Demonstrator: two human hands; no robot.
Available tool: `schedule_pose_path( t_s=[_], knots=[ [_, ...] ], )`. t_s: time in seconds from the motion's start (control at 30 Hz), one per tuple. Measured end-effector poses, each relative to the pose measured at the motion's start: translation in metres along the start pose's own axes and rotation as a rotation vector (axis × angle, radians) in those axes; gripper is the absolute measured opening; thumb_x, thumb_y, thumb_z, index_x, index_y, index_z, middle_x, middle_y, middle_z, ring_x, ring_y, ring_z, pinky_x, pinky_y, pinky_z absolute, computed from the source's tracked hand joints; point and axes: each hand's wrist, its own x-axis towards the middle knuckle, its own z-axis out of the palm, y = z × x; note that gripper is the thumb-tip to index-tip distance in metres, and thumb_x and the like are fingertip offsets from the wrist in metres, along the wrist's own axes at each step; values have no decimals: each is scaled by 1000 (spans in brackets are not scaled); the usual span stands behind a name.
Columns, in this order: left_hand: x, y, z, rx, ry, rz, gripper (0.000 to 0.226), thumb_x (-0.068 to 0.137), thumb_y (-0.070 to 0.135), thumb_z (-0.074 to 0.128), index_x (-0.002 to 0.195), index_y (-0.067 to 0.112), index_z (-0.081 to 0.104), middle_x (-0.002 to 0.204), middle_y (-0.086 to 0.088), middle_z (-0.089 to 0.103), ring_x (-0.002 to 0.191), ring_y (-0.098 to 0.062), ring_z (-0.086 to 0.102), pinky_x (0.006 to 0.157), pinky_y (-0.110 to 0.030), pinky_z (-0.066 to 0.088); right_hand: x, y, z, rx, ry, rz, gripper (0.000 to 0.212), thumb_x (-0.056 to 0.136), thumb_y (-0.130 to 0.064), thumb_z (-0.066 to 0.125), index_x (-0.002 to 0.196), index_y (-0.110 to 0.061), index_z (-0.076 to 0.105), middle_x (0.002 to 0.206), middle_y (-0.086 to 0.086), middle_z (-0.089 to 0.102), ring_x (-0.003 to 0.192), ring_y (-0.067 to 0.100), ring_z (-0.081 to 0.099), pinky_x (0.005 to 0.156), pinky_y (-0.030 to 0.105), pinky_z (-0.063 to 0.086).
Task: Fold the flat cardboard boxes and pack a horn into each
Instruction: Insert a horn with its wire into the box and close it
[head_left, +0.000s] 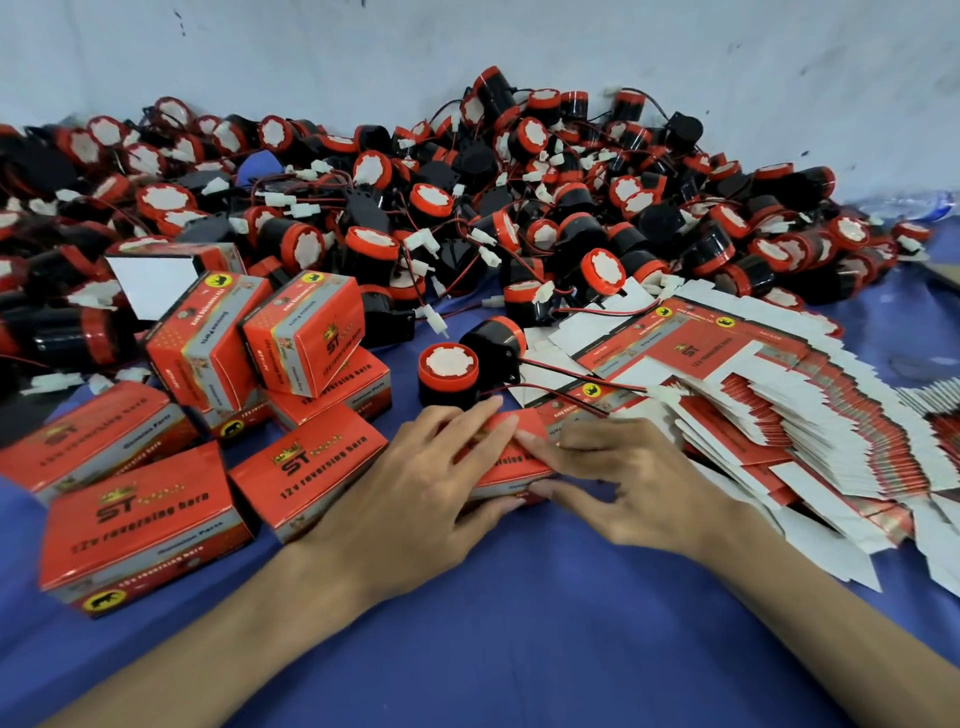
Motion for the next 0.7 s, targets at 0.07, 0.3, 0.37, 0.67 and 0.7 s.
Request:
schedule_pose_path(
  t_s=[0.07, 0.3, 0.37, 0.67, 0.7],
  knots=[
    [-2, 0, 0, -29, 67, 10, 56, 91, 44, 49, 129, 3, 58, 137, -11, 52, 113, -28, 56, 83, -46, 54, 1, -3, -4, 19, -4, 19, 37, 91, -29, 61, 118, -5, 66, 70, 2, 61, 60, 24, 56, 55, 36, 50],
    [1, -1, -13, 535, 609, -32, 36, 84, -2, 60, 108, 21, 75, 131, 0, 46, 105, -26, 38, 75, -44, 32, 8, 2, -10, -304, 230, 266, 33, 95, -32, 52, 79, -11, 74, 66, -1, 58, 59, 18, 55, 47, 30, 43],
    [-3, -4, -15, 692, 599, -105, 37, 93, -3, 48, 119, 14, 68, 148, -7, 32, 122, -27, 33, 87, -44, 27, 9, 4, -9, -500, -6, 478, 31, 93, -39, 53, 97, -15, 73, 88, -1, 65, 83, 20, 63, 64, 33, 49],
    [-2, 5, -7, 560, 12, -249, 61, 84, 30, 42, 126, -14, 52, 139, -33, 41, 134, -43, 38, 115, -52, 16, 6, 18, -10, -628, 22, 675, 49, 86, -37, 59, 126, -8, 56, 122, 16, 50, 108, 34, 47, 81, 50, 50],
    [-3, 4, -9, 579, -31, -321, 64, 85, 33, 43, 127, -15, 49, 139, -37, 37, 136, -46, 34, 116, -57, 10, 6, 21, -13, -644, -14, 737, 52, 88, -40, 56, 130, -10, 52, 129, 17, 46, 114, 34, 43, 86, 50, 49]
  ],
)
